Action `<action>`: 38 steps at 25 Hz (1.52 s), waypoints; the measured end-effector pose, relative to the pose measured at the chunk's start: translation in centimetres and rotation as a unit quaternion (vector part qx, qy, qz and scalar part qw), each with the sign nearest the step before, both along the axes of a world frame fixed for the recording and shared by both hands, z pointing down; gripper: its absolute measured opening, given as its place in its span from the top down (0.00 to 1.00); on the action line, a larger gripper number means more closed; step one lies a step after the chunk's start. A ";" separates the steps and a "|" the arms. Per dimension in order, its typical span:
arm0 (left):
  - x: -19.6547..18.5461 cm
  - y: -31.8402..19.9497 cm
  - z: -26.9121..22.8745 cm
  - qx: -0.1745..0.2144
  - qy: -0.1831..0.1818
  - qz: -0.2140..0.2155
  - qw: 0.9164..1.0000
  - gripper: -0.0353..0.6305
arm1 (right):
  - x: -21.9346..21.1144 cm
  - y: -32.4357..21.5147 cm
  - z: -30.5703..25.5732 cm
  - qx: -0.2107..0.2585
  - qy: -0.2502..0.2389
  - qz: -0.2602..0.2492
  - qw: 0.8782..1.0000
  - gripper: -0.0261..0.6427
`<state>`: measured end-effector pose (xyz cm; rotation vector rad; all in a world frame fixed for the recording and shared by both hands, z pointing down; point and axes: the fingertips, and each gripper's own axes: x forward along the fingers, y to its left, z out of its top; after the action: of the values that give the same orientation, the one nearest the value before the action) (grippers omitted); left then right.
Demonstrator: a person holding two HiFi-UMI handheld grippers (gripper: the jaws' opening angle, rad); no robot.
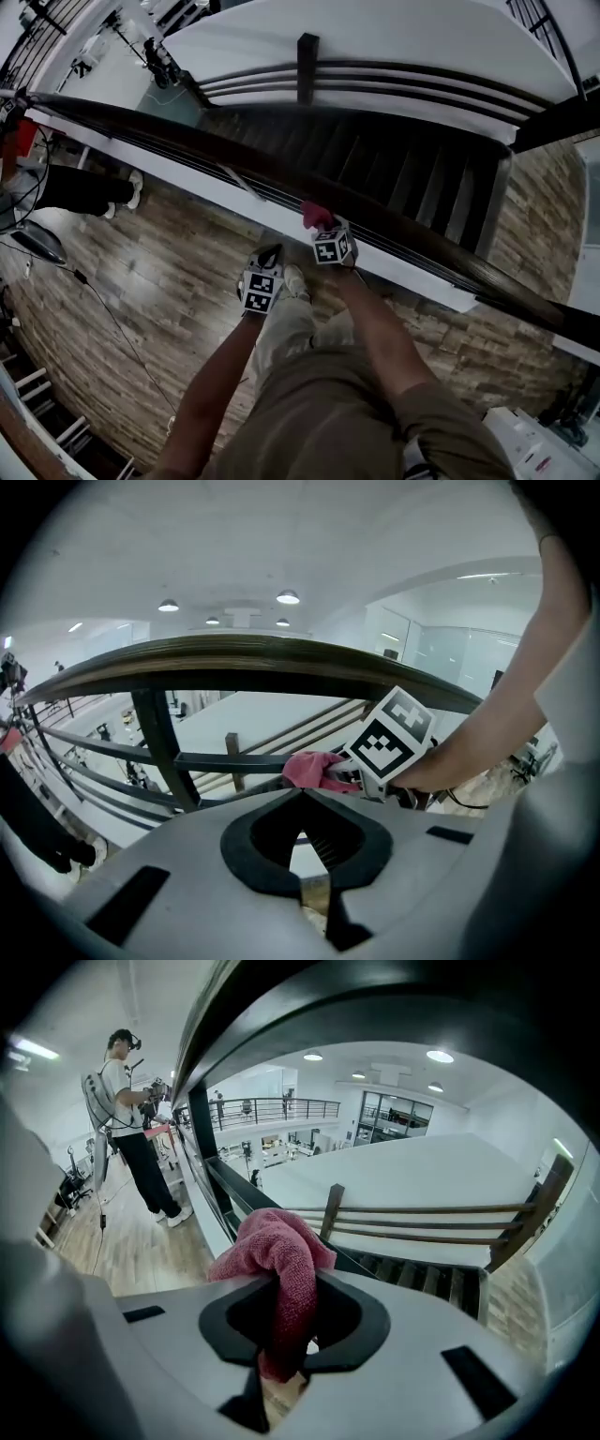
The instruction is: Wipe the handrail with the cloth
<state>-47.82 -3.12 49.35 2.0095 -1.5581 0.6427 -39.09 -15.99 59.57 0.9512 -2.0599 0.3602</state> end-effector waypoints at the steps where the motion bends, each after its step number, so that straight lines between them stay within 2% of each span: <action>1: 1.5 -0.3 0.2 -0.001 -0.002 0.008 1.000 0.92 | 1.5 0.1 -0.1 0.004 -0.001 -0.001 1.000 0.85; 4: 7.0 -1.9 0.8 -0.007 -0.008 0.037 0.999 0.92 | 6.5 0.2 -0.3 0.011 -0.010 0.007 1.000 0.85; 8: 16.4 -3.9 2.0 -0.022 -0.017 0.090 0.996 0.92 | 15.2 0.2 0.1 0.015 -0.026 0.035 0.999 0.85; 14: 32.4 -6.1 4.0 -0.026 -0.040 0.163 0.986 0.92 | 30.0 1.0 0.9 0.018 -0.053 0.073 0.996 0.85; 20: 47.3 -6.7 5.5 -0.027 -0.056 0.200 0.978 0.92 | 45.7 2.0 2.7 0.013 -0.063 0.111 0.992 0.85; 25: 59.1 -6.4 6.5 -0.034 -0.069 0.242 0.967 0.92 | 58.3 2.4 3.0 0.018 -0.076 0.134 0.988 0.85; 29: 68.7 -6.1 7.4 -0.052 -0.075 0.275 0.957 0.92 | 69.2 2.3 3.5 0.015 -0.084 0.182 0.980 0.85; 32: 75.4 -5.8 7.1 -0.051 -0.067 0.300 0.950 0.92 | 76.9 3.0 4.4 0.009 -0.079 0.224 0.971 0.85; 35: 81.7 -5.9 6.4 -0.047 -0.057 0.319 0.945 0.92 | 84.9 3.6 5.0 0.006 -0.076 0.276 0.958 0.85; 38: 87.2 -6.0 6.2 -0.045 -0.058 0.348 0.935 0.92 | 92.8 3.9 4.9 0.013 -0.074 0.330 0.941 0.85</action>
<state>39.33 -9.08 55.58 2.4791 -0.8101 1.0859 53.70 -12.09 64.47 1.6678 -1.8214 0.7730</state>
